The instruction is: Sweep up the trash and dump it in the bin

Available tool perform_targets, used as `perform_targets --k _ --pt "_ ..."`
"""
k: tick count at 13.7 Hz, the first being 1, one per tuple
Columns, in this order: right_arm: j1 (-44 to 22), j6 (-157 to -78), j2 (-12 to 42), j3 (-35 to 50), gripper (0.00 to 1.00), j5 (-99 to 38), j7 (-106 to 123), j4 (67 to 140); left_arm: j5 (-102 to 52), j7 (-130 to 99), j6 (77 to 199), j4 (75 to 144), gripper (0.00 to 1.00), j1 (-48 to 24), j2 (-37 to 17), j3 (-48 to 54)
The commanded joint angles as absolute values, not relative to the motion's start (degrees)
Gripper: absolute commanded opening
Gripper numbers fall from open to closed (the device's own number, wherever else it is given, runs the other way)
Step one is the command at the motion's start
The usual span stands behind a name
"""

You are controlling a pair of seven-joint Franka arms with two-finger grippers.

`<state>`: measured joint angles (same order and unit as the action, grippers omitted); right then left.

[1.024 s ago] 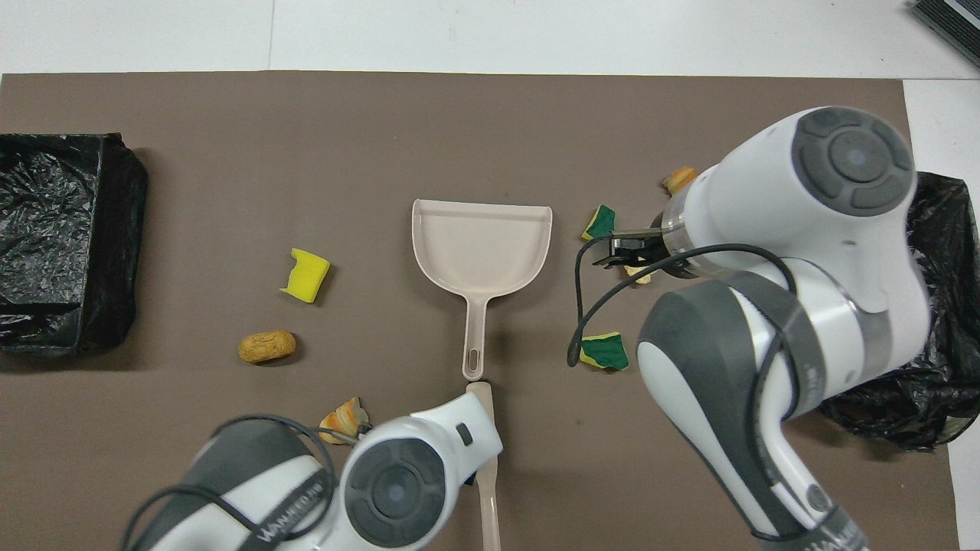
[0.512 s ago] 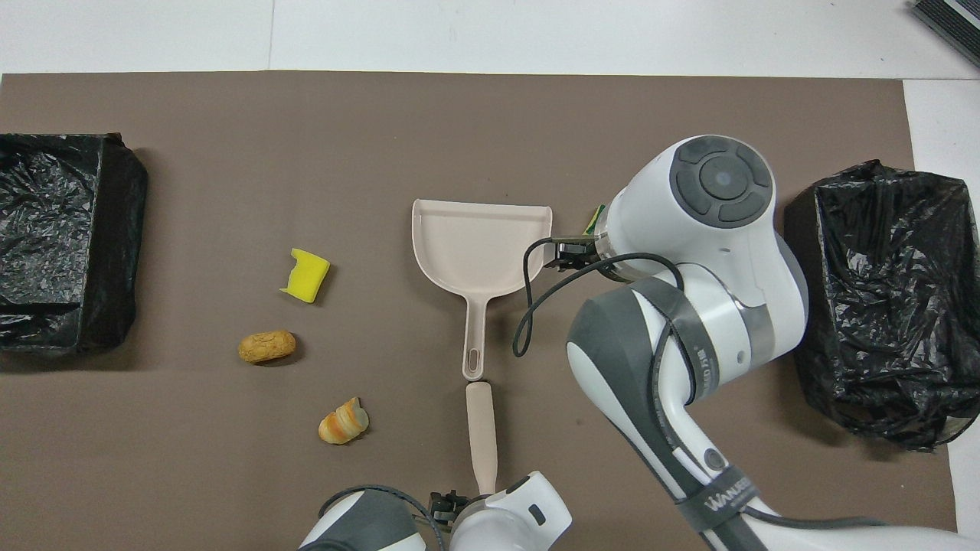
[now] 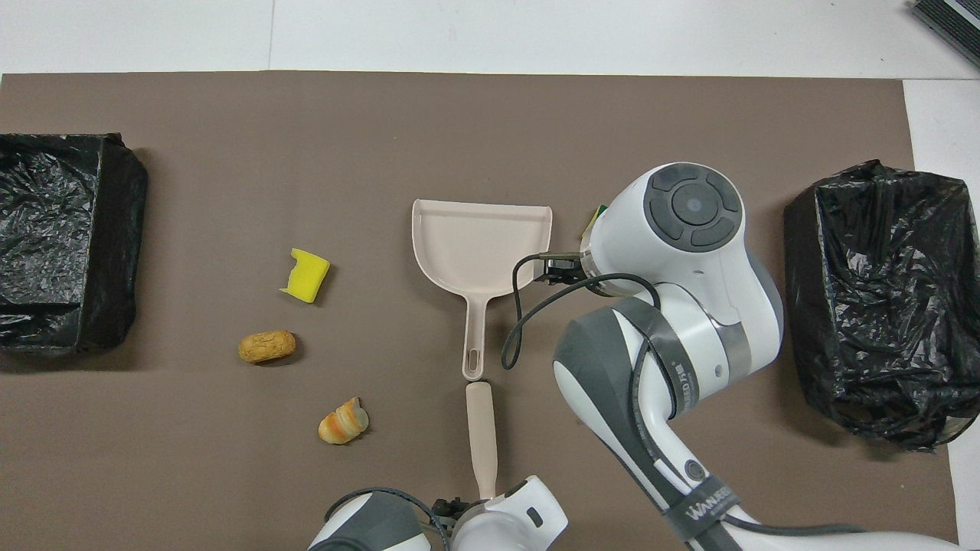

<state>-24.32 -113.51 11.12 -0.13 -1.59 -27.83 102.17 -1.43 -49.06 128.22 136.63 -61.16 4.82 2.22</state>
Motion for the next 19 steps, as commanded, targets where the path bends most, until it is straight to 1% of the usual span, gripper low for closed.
perform_targets --k 1,3,4,5,6,8,10,12,13,15,17,18,19 --pt "-24.52 -114.70 8.44 -0.26 1.00 -2.11 -28.74 105.64 -2.20 -49.39 128.50 137.64 0.29 -62.67 5.19 1.05" --pt "-24.52 -114.43 7.56 -0.26 1.00 -1.41 -28.04 107.22 -2.11 -48.69 125.09 137.20 0.02 -61.80 5.19 0.88" --pt "-24.52 -114.17 7.47 -0.26 1.00 -1.32 -28.04 107.40 -2.11 -47.21 122.63 136.76 0.00 -61.44 5.36 0.70" --pt "-24.61 -114.17 7.47 -0.26 1.00 -1.32 -28.04 107.32 -2.11 -43.89 121.22 136.58 0.00 -60.74 5.97 0.36" --pt "-24.70 -114.17 7.56 -0.26 1.00 -1.32 -28.21 106.97 -2.02 -40.55 118.16 135.89 0.00 -58.30 7.02 0.35" --pt "-26.54 -115.13 7.82 -0.26 1.00 -2.01 -29.96 106.35 -1.41 -33.52 110.08 132.82 0.00 -54.59 7.65 0.26" --pt "-26.80 -118.03 8.43 0.26 1.00 -2.29 -33.65 106.17 0.52 -31.38 107.67 131.40 0.00 -49.16 8.34 0.26" --pt "-30.74 -120.48 10.45 0.53 1.00 -1.50 -38.47 106.17 2.80 -26.66 106.88 131.31 0.00 -43.71 10.19 0.26" --pt "-31.37 -121.72 11.33 0.53 1.00 -1.23 -40.50 106.17 4.99 -23.15 105.92 131.31 0.00 -40.64 10.72 0.26" --pt "-33.04 -121.99 11.78 0.44 1.00 -1.14 -41.92 106.26 7.64 -18.39 106.17 130.96 0.00 -32.04 11.34 0.26" --pt "-34.70 -121.99 11.78 0.44 1.00 0.43 -45.24 106.35 9.13 -12.69 106.87 129.21 0.00 -23.77 11.08 0.26" --pt "-36.89 -121.99 12.21 0.44 1.00 1.83 -48.13 106.35 10.10 -8.04 107.83 126.76 0.00 -19.47 10.12 0.35" --pt "-38.57 -122.17 13.09 0.44 1.00 4.28 -51.38 106.26 10.19 -1.56 109.23 123.52 0.00 -16.03 7.06 0.35"
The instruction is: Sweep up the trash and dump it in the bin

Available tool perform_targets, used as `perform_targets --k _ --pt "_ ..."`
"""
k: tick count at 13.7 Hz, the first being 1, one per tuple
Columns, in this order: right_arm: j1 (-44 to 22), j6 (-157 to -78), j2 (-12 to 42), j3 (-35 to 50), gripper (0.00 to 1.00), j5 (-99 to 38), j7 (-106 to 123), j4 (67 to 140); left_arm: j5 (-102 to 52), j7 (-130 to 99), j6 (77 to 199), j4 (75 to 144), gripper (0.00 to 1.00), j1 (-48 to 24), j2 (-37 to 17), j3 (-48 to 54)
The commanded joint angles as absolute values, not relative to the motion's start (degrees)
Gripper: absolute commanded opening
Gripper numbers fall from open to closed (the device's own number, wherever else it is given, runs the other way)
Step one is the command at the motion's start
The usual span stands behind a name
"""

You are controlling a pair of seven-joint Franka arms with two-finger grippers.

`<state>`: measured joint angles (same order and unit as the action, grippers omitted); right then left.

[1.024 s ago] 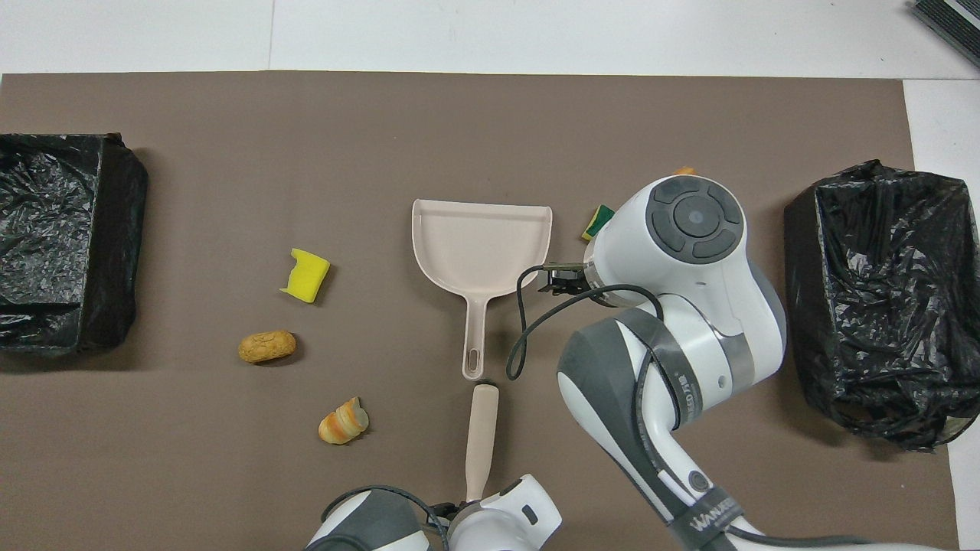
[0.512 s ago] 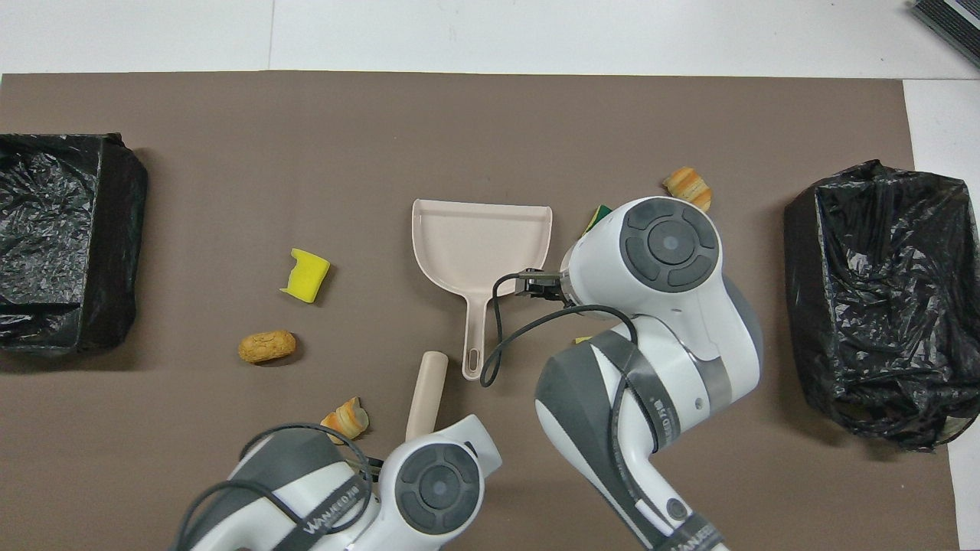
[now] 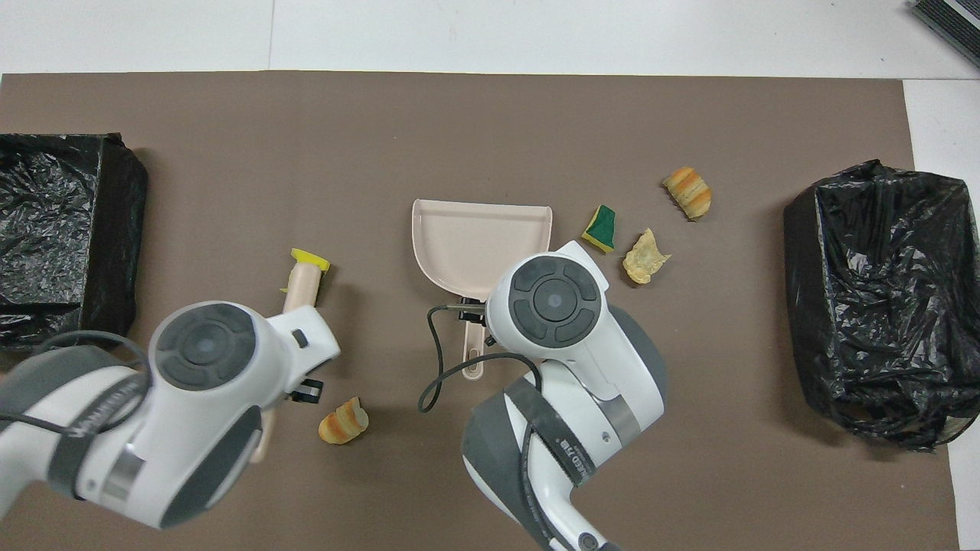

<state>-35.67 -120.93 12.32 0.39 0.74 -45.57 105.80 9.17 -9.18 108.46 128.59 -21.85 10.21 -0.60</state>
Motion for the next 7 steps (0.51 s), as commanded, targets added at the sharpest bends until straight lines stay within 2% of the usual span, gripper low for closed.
perform_targets --k 1,2,5,6,7 --pt "-40.06 -123.56 14.57 0.44 1.00 7.53 -54.72 106.09 10.11 4.86 112.38 120.70 0.00 -13.13 4.60 0.35" --pt "-40.43 -125.14 15.81 0.53 1.00 9.30 -56.58 106.08 10.19 9.18 114.76 118.59 0.00 -10.92 2.40 0.35" --pt "-40.87 -127.26 17.40 0.53 1.00 9.84 -57.30 106.52 10.37 15.71 118.99 110.42 0.00 -9.85 -8.58 0.26" --pt "-40.87 -127.27 17.32 0.53 0.98 9.84 -57.30 106.96 11.76 19.39 120.40 108.22 0.00 -8.19 -11.05 0.26" --pt "-40.87 -127.27 17.23 0.53 0.91 9.84 -57.22 107.05 13.00 23.69 120.93 106.71 0.00 -7.56 -12.99 0.35"
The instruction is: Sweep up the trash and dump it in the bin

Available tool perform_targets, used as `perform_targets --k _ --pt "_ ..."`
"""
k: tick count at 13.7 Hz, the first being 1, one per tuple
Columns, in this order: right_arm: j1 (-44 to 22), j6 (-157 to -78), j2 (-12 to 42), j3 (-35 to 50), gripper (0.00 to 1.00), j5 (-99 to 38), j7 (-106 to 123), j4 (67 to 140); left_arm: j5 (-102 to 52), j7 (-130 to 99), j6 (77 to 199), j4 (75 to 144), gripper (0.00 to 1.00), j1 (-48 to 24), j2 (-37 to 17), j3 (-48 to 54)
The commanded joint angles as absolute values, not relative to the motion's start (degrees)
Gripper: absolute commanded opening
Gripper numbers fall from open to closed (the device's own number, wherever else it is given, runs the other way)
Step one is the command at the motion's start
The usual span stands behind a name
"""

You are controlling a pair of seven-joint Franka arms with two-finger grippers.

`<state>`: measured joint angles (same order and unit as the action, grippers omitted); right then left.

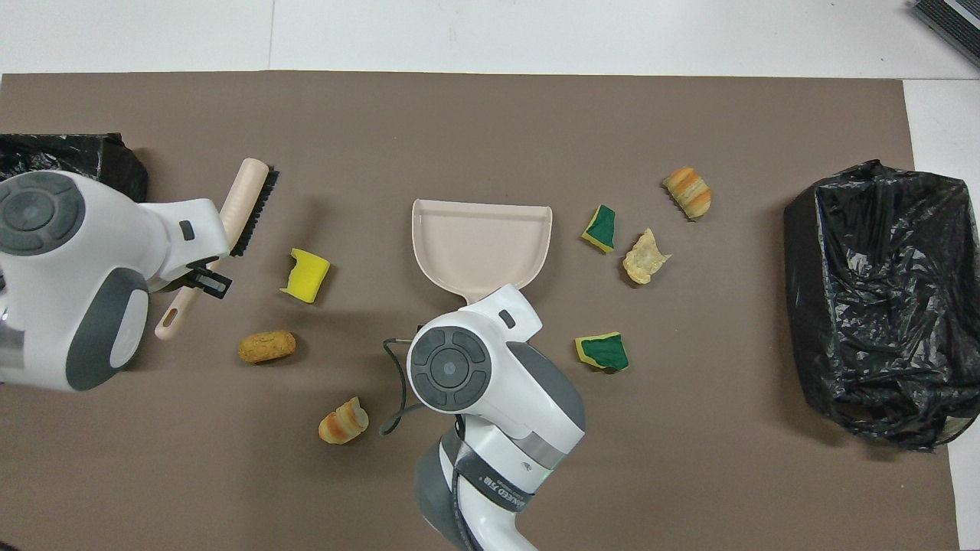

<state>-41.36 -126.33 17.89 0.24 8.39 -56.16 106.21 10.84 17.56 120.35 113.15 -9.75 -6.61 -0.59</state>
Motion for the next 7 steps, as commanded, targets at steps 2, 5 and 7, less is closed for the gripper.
perform_targets --k 2,5,7 --pt "-40.87 -127.27 17.14 0.53 0.54 9.84 -56.52 107.23 13.89 33.88 120.67 106.61 0.00 -6.86 -14.06 0.35" --pt "-40.69 -126.74 17.32 0.62 0.00 8.79 -55.20 107.05 13.89 37.62 117.96 107.05 0.00 -7.64 -13.71 0.35" --pt "-40.61 -124.65 17.40 0.53 0.00 9.22 -51.27 106.01 13.97 39.36 109.21 107.40 0.00 -8.08 -12.75 0.44"
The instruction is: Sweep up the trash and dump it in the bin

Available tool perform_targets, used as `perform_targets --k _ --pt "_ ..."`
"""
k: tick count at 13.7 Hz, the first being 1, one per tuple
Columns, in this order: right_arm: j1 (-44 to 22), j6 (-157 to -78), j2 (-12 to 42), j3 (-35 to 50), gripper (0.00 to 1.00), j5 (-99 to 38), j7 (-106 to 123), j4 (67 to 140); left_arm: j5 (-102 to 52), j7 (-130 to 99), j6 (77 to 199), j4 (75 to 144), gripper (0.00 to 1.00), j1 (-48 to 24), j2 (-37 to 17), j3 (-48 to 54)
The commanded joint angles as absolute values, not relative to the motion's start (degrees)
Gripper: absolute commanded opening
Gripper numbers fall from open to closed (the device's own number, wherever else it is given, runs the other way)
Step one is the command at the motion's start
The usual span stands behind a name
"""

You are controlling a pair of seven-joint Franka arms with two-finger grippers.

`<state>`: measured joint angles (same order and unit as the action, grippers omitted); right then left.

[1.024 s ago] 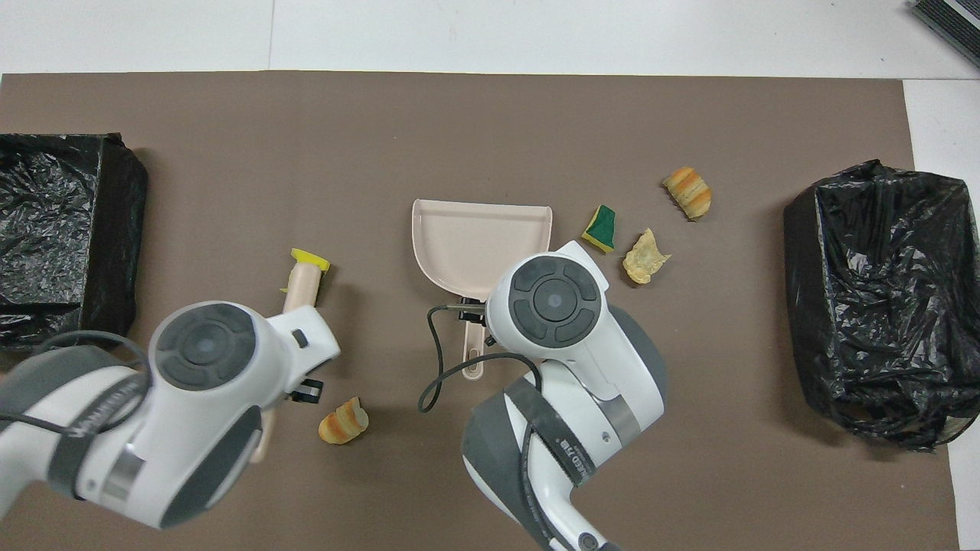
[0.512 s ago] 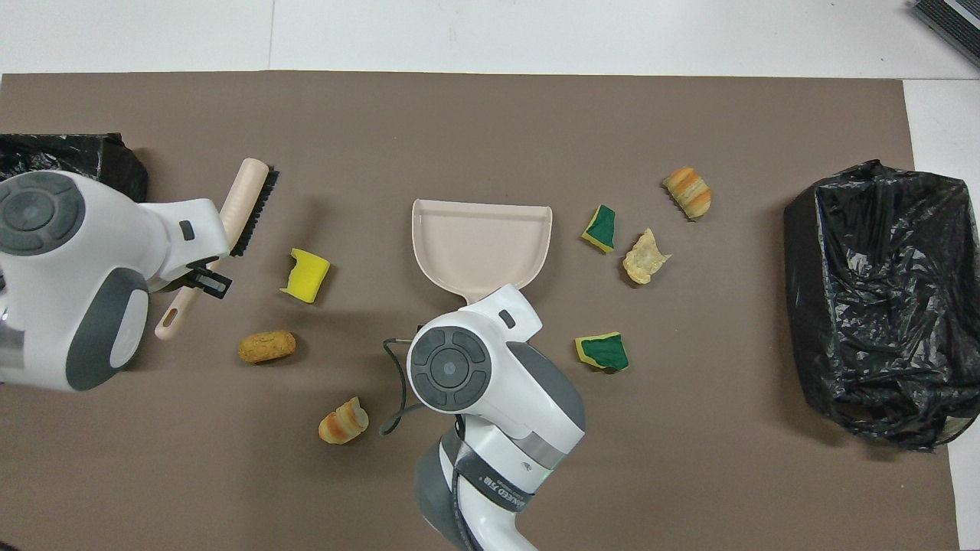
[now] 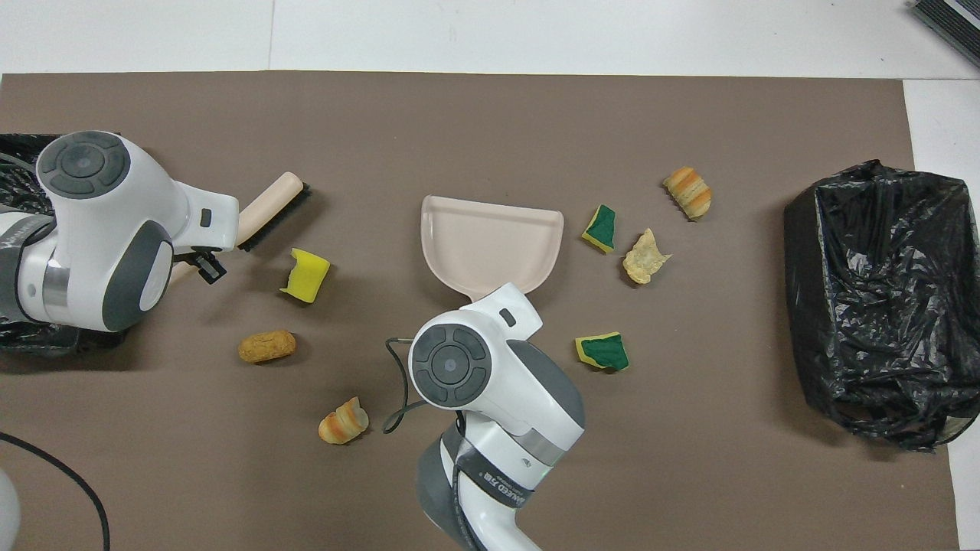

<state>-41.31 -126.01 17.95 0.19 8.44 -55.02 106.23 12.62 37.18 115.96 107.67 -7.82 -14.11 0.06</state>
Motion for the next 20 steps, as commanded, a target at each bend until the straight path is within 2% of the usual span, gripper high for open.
perform_targets --k 1,5,7,11,16,20 --pt "-40.00 -122.89 17.23 0.53 0.00 9.40 -46.72 104.95 13.89 42.16 105.85 107.58 0.00 -8.52 -11.87 0.61" --pt "-35.17 -119.72 12.84 0.61 0.00 8.70 -25.63 104.15 13.89 42.19 102.49 116.34 0.00 -14.05 -5.99 0.62" --pt "-33.14 -118.13 11.26 0.62 0.00 8.61 -15.61 104.15 13.80 41.32 99.42 116.63 0.00 -15.99 -4.32 0.79" --pt "-31.47 -114.00 9.67 0.53 0.00 8.61 5.57 104.59 13.80 27.91 93.26 117.94 0.00 -16.18 5.17 0.88" --pt "-31.20 -115.40 8.88 0.53 0.00 9.40 34.14 105.99 13.80 3.03 96.40 131.89 0.00 -12.48 14.66 0.70" --pt "-31.11 -116.02 7.74 0.44 0.00 9.58 50.42 108.54 10.92 -21.39 101.58 137.80 0.00 -13.35 14.50 0.97"
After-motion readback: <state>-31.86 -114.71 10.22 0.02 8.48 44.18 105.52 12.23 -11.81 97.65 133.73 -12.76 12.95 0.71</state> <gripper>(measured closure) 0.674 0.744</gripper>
